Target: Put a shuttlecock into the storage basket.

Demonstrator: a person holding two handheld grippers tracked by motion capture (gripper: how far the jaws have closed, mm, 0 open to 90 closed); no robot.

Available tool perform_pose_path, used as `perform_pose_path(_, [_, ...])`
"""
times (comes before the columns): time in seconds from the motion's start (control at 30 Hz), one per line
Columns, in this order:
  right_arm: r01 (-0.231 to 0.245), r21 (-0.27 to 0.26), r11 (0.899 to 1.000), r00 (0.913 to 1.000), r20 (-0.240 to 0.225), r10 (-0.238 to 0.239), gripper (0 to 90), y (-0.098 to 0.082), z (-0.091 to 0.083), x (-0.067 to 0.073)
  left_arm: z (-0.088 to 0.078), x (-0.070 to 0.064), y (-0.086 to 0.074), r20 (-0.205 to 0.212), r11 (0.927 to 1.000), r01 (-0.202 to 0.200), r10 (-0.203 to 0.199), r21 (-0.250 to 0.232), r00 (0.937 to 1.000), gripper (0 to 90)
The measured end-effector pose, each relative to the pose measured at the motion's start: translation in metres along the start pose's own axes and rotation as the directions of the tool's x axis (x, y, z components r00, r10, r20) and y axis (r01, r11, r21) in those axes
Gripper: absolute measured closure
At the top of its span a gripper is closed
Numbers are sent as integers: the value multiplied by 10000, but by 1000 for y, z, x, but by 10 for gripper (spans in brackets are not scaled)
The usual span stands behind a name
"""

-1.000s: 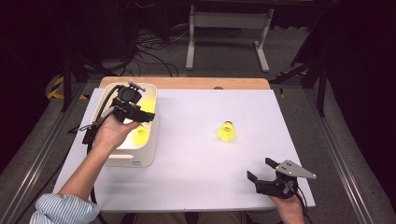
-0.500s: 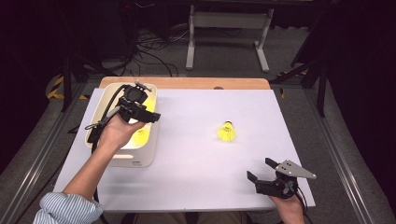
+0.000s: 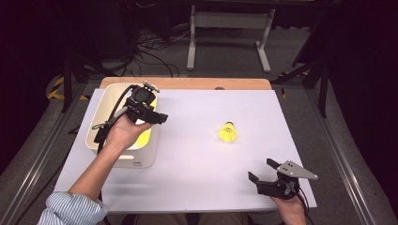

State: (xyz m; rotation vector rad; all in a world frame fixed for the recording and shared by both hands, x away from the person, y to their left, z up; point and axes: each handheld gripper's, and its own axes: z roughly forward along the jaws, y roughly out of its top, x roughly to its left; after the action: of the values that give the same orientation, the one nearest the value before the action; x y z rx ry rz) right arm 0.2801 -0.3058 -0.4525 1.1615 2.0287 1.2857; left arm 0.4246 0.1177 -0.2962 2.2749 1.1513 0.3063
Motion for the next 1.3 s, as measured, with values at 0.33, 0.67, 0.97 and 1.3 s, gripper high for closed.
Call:
perform_pose_path(0.33, [-28, -35, 10000, 10000, 7, 28, 103, 0, 0, 0, 3, -9, 3, 155, 9999, -159, 160, -65, 9998, 383])
perform_pose_path(0.67, [-24, -40, 10000, 10000, -17, 24, 104, 0, -1, 0, 8, -18, 4, 259, 9994, -338, 339, -30, 9991, 379])
perform_pose_path(0.97, [-42, -53, 10000, 10000, -14, 42, 104, 0, -1, 0, 13, -26, 4, 343, 9988, -487, 484, 83, 9982, 374])
perform_pose_path(1.3, [-50, -59, 10000, 10000, -17, 50, 104, 0, -1, 0, 17, -32, 5, 396, 9985, -533, 527, 151, 9978, 371])
